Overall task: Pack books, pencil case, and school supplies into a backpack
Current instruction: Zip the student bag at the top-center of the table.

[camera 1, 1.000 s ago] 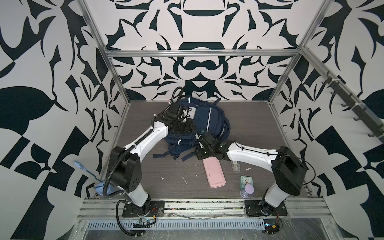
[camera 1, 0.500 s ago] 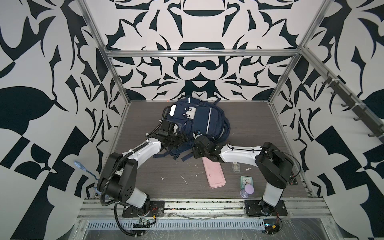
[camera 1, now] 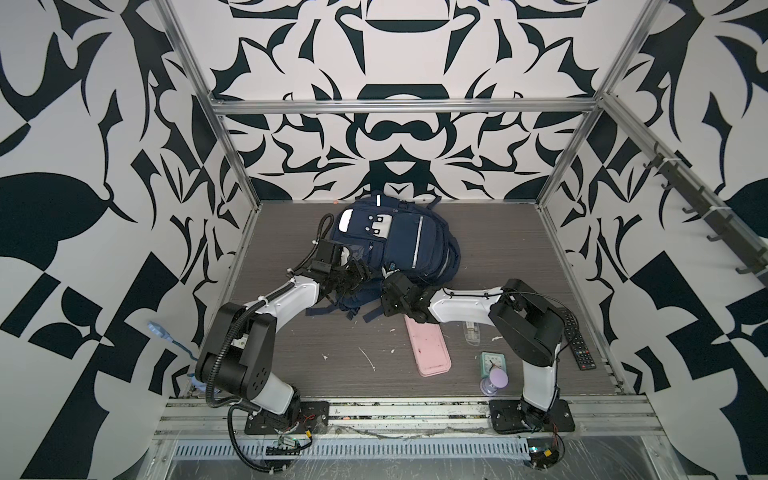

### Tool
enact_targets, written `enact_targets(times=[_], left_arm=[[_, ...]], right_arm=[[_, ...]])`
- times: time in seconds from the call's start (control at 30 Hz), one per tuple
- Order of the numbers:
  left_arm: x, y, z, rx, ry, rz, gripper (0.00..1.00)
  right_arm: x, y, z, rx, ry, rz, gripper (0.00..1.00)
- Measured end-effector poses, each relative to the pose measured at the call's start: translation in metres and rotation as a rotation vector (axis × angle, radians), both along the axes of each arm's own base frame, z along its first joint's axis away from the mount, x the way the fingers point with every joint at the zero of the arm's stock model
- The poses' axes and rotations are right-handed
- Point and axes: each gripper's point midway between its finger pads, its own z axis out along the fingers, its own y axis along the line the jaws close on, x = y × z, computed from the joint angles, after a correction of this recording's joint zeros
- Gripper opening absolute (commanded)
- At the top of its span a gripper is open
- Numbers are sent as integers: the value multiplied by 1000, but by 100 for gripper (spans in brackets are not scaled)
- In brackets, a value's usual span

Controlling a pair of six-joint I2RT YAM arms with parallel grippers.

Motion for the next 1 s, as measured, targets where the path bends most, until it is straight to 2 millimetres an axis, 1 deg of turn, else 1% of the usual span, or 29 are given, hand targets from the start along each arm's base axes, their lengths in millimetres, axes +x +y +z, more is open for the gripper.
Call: enact_targets(times=[0.2, 0.27, 0.4, 0.5, 0.63, 0.73, 0.87, 0.93, 1.0], left_arm=[[-6, 2, -4, 5, 12, 0, 70], [-7, 3, -7, 7, 18, 1, 70], [-10, 5, -11, 12, 31, 3, 70], [-11, 6, -13, 14, 35, 4, 70], [-13, 7, -18, 21, 46, 3, 70], [-13, 7, -26, 26, 63, 2, 69], [-14, 7, -41, 40, 101, 4, 67], [-13, 7, -46, 43, 113, 5, 64], [-9, 5, -47, 42, 115, 7, 57]], right_arm=[[9, 9, 10, 22, -27, -6, 30], [13, 13, 11, 22, -35, -8, 26], [16, 14, 6, -4, -38, -4, 18], [15, 11, 3, -22, -31, -1, 13], [13, 7, 2, -49, -28, 6, 4], [11, 5, 4, -54, -30, 10, 1], [6, 2, 10, -56, -19, 22, 0], [2, 2, 11, -56, 0, 40, 0], [-3, 1, 8, -64, 25, 61, 0]])
